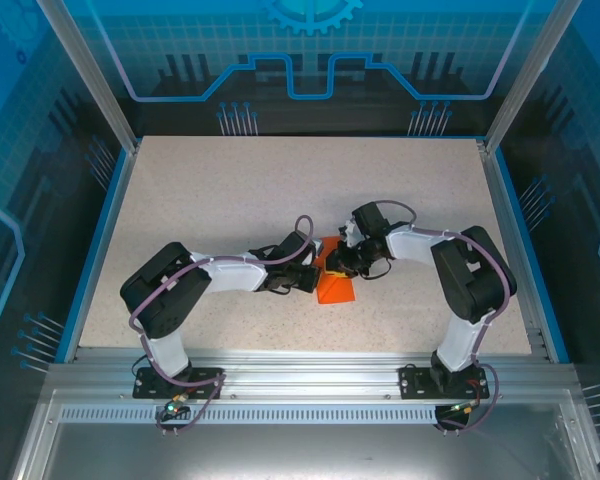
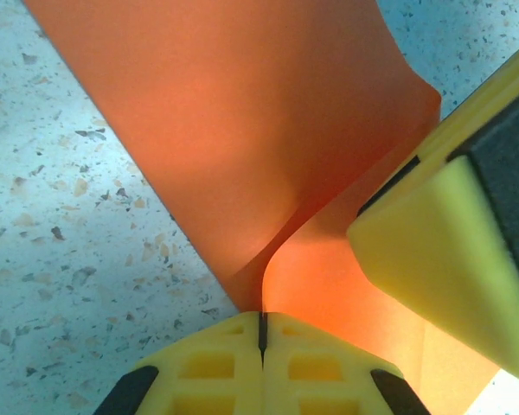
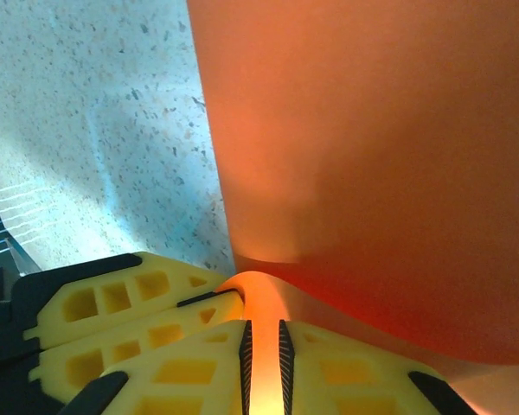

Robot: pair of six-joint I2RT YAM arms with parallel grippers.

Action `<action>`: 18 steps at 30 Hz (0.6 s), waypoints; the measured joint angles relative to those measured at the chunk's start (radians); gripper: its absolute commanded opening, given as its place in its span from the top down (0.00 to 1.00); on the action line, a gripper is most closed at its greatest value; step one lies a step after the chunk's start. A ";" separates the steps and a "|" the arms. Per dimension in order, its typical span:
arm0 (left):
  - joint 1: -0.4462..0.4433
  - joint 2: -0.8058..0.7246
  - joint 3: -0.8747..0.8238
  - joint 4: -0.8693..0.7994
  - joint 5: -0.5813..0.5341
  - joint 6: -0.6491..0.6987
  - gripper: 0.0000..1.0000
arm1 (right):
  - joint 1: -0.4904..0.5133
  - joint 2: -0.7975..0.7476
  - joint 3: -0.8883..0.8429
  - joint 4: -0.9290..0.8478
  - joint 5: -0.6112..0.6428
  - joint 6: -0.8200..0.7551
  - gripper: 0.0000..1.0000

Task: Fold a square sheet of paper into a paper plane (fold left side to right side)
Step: Fold the triangle a second time at the center of the table.

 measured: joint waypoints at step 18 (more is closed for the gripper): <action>0.000 0.011 0.023 -0.023 -0.005 0.000 1.00 | 0.000 0.030 0.000 0.000 0.023 -0.008 0.82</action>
